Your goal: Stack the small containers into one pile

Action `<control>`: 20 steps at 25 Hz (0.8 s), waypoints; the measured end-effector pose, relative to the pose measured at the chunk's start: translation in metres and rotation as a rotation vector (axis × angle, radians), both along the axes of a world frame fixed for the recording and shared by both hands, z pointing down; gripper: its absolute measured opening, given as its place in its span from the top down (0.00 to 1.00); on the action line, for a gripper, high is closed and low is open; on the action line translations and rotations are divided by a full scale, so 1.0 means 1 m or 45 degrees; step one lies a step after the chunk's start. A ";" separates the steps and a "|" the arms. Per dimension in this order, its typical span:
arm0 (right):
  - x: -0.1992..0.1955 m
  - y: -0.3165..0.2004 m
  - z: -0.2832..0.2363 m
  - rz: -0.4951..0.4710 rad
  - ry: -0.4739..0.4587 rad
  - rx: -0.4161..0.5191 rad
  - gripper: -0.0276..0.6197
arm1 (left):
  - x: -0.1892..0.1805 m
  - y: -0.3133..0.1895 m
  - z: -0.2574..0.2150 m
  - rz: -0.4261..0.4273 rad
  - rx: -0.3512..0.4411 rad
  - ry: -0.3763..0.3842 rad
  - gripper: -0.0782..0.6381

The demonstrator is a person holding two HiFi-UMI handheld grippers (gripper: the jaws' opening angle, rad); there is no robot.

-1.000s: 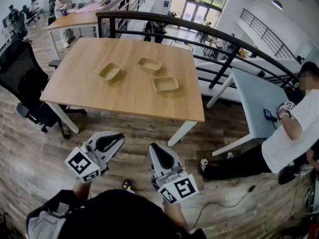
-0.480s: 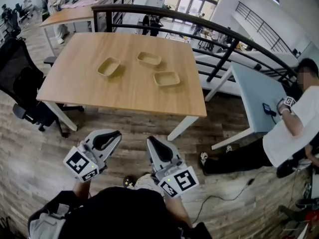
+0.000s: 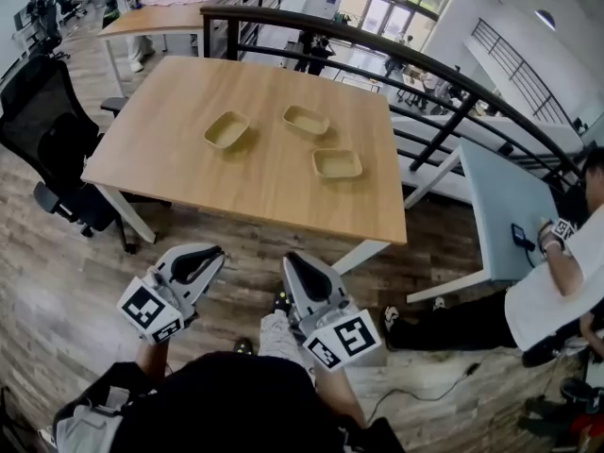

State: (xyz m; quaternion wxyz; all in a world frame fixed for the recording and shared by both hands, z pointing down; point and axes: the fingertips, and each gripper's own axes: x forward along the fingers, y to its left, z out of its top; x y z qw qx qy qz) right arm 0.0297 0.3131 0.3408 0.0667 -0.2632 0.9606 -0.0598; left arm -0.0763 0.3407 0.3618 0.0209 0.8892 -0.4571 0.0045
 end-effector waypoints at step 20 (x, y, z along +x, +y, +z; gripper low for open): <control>0.001 -0.151 -0.002 -0.046 -0.052 -0.019 0.91 | -0.006 -0.141 0.000 -0.059 -0.029 -0.041 0.84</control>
